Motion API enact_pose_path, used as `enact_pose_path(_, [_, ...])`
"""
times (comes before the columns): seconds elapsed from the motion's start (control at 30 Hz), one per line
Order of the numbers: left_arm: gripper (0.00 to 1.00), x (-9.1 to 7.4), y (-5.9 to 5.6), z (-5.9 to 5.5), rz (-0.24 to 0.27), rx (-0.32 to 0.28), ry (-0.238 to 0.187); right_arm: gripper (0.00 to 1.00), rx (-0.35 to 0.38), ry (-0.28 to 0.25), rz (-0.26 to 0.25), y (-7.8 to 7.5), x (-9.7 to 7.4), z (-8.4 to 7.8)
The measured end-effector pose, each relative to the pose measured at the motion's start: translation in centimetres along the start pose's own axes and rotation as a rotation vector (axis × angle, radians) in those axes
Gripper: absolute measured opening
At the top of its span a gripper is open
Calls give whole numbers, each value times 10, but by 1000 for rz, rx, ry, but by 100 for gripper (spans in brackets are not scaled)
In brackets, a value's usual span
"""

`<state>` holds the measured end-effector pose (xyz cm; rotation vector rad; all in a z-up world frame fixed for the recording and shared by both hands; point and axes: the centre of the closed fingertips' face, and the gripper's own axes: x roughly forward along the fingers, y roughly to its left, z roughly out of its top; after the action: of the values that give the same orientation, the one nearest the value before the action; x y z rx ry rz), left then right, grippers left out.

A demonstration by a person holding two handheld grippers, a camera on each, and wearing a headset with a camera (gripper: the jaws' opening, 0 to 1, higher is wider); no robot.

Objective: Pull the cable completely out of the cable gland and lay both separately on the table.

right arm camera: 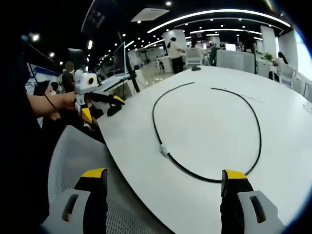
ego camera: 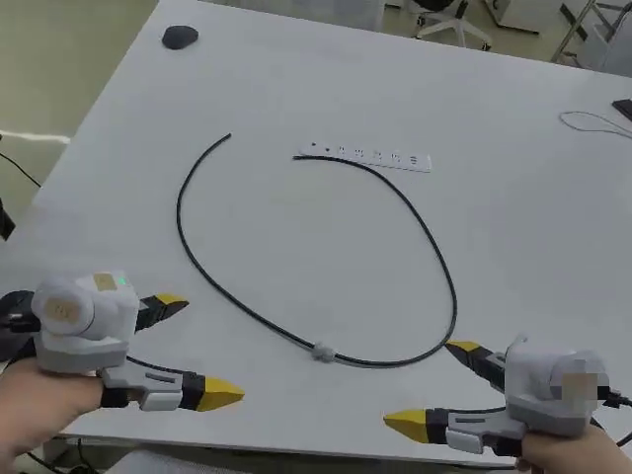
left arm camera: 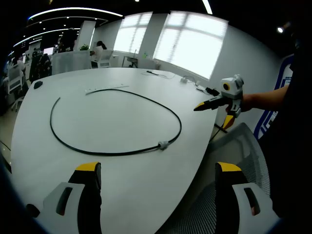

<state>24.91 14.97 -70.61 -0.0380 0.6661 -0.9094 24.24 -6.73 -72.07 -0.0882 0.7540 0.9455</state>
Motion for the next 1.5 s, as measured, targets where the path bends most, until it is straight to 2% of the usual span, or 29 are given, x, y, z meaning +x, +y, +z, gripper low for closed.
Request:
enact_pose_path(0.13, [96,2,2,1,5,1,2,99,4,-8,3,-3,0,1])
enact_pose_path(0.2, [95,2,2,4,4,8,-15,98,5,-3,4,-3,-1,0])
enact_pose_path(0.3, [95,3,2,1,6,2,-1,99,3,-1,3,-4,-3,-1])
enact_pose_path(0.53, [97,4,3,2,14,-1,2,99,34,-23,-9,-12,-9,-5])
enact_pose_path(0.7, [99,4,2,-5,24,5,31,99,40,-24,6,-13,-8,-6])
enact_pose_path(0.87, [99,6,-1,-3,39,-10,36,99,33,-21,32,-12,-7,-4])
enact_pose_path(1.03, [99,10,-3,3,42,-11,19,99,39,-30,37,-16,-7,-1])
enact_pose_path(1.17, [98,12,-4,8,41,-18,4,99,31,-19,40,-16,-7,-6])
enact_pose_path(1.43, [98,8,-4,9,51,-22,-1,99,40,-29,45,-14,-5,-7])
enact_pose_path(1.5, [98,6,-5,13,45,-41,-22,99,41,-35,42,-14,-4,-7])
